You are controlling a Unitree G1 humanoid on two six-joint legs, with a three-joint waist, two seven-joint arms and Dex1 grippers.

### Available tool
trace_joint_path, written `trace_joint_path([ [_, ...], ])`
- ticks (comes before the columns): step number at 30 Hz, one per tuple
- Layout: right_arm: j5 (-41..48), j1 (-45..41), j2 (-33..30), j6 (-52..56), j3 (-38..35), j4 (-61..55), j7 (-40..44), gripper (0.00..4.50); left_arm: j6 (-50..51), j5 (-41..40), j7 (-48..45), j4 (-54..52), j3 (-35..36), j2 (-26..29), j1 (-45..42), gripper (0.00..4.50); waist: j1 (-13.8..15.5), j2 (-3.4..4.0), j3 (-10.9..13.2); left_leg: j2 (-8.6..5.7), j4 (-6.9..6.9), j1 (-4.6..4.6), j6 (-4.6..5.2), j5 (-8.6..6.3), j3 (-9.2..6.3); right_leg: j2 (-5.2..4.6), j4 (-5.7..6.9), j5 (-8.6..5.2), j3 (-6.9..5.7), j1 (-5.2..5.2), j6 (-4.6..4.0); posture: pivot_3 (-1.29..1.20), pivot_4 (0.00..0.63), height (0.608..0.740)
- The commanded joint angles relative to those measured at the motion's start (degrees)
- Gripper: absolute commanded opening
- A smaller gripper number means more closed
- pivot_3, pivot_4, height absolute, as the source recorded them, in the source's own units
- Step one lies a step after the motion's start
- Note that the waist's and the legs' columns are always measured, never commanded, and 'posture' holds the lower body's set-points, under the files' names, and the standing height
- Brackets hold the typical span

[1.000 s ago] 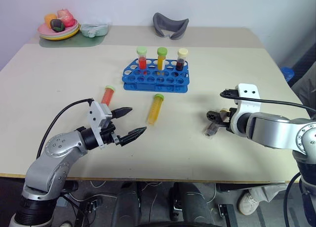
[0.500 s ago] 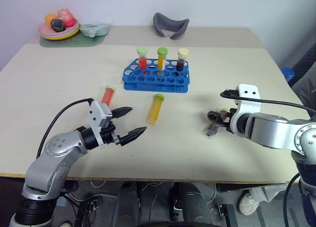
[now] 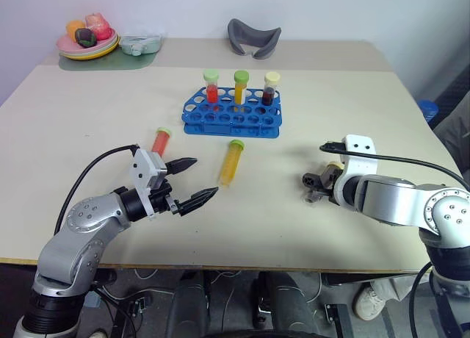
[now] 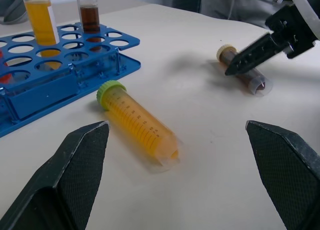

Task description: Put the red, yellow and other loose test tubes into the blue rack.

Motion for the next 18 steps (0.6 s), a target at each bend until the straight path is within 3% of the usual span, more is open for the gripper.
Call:
trace_joint_path([
  [1, 0.70, -5.54, -4.44, 6.07, 2.10, 3.45, 8.28, 4.48, -0.18, -0.86, 0.28, -1.96, 0.74, 0.13, -0.31, 4.50, 0.00, 0.02, 0.01, -0.01, 0.00, 0.00, 0.01, -0.01, 0.00, 0.00, 0.00, 0.00, 0.00, 0.00, 0.00, 0.00, 0.150, 0.655],
  [6, -1.30, -13.64, -8.59, 13.70, 8.26, 11.63, 17.37, 4.48, 0.02, -0.78, 0.98, -2.23, 0.76, -0.02, -0.42, 4.50, 0.02, 0.03, 0.02, -0.02, 0.00, 0.00, 0.03, -0.01, -0.08, 0.04, 0.00, -0.01, 0.00, -0.01, -0.02, 0.00, 0.150, 0.655],
  [12, -19.38, -20.59, -8.96, 23.24, 11.33, 12.33, 38.11, 4.48, 0.03, -0.65, 1.19, -2.06, 0.87, 0.08, -0.55, 4.50, 0.08, 0.04, 0.02, -0.08, -0.04, 0.00, 0.03, -0.02, -0.10, -0.04, -0.03, 0.00, -0.01, 0.01, -0.01, 0.00, 0.150, 0.655],
  [18, -38.53, -23.07, -9.46, 24.16, 15.11, 9.22, 57.33, 4.48, -0.26, -0.36, 1.31, -1.61, 0.47, -0.21, -1.14, 4.50, 0.11, 0.04, 0.02, -0.09, -0.07, 0.00, 0.03, -0.02, -0.12, -0.04, -0.06, 0.00, -0.04, 0.02, -0.01, 0.00, 0.150, 0.655],
])
